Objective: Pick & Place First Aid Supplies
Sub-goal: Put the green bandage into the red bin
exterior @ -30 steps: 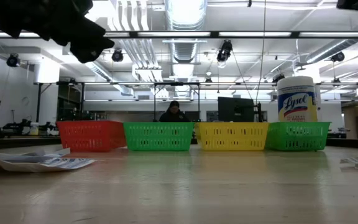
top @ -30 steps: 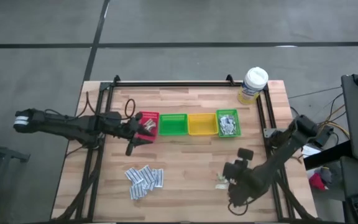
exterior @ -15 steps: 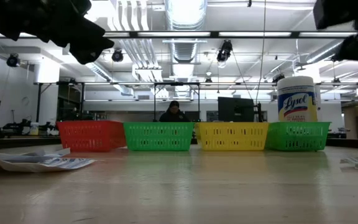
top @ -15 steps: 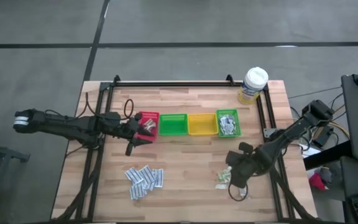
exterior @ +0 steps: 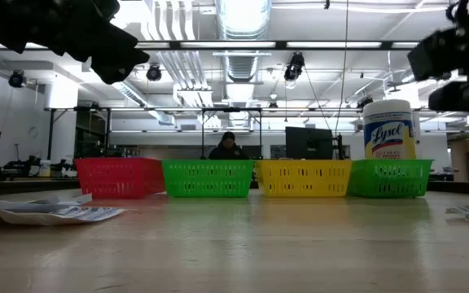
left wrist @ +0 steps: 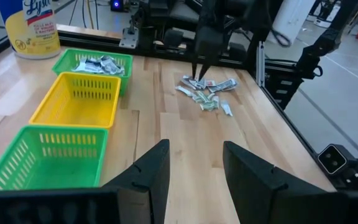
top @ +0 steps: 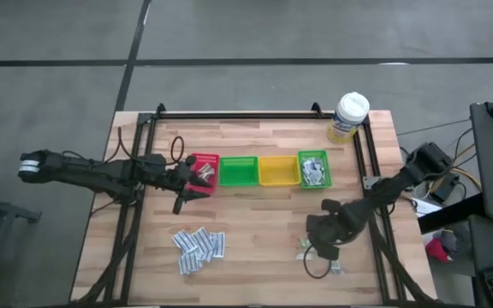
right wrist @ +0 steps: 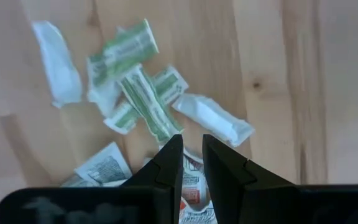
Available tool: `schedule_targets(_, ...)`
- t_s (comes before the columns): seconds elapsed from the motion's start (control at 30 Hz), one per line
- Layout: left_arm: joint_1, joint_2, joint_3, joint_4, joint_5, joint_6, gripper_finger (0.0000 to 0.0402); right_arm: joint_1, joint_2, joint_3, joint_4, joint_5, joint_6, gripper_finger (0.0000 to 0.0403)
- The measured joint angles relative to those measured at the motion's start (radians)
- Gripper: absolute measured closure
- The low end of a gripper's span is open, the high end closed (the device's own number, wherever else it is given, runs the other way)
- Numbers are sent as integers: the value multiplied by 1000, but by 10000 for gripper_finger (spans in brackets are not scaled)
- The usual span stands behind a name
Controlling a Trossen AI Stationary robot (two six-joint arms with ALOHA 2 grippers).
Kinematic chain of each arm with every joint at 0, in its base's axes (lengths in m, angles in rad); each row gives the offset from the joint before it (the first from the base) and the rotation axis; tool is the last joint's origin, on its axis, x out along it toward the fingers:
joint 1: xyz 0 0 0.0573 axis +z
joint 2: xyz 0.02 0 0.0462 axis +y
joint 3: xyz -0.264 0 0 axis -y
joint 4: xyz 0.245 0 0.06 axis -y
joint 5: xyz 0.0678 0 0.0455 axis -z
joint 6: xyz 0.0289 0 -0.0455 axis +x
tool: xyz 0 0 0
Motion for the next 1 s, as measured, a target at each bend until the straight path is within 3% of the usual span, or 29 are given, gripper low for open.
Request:
schedule_targets(0.37, 0, 0, 0, 0, 0, 2, 259, -26, 118, 7, -3, -14, -58, 344)
schedule_targets(0.87, 0, 0, 0, -1, 0, 5, 259, -27, 122, 12, -14, -14, -109, 343)
schedule_targets(1.0, 0, 0, 0, -1, 0, 5, 259, -28, 122, 12, -14, -14, -120, 326)
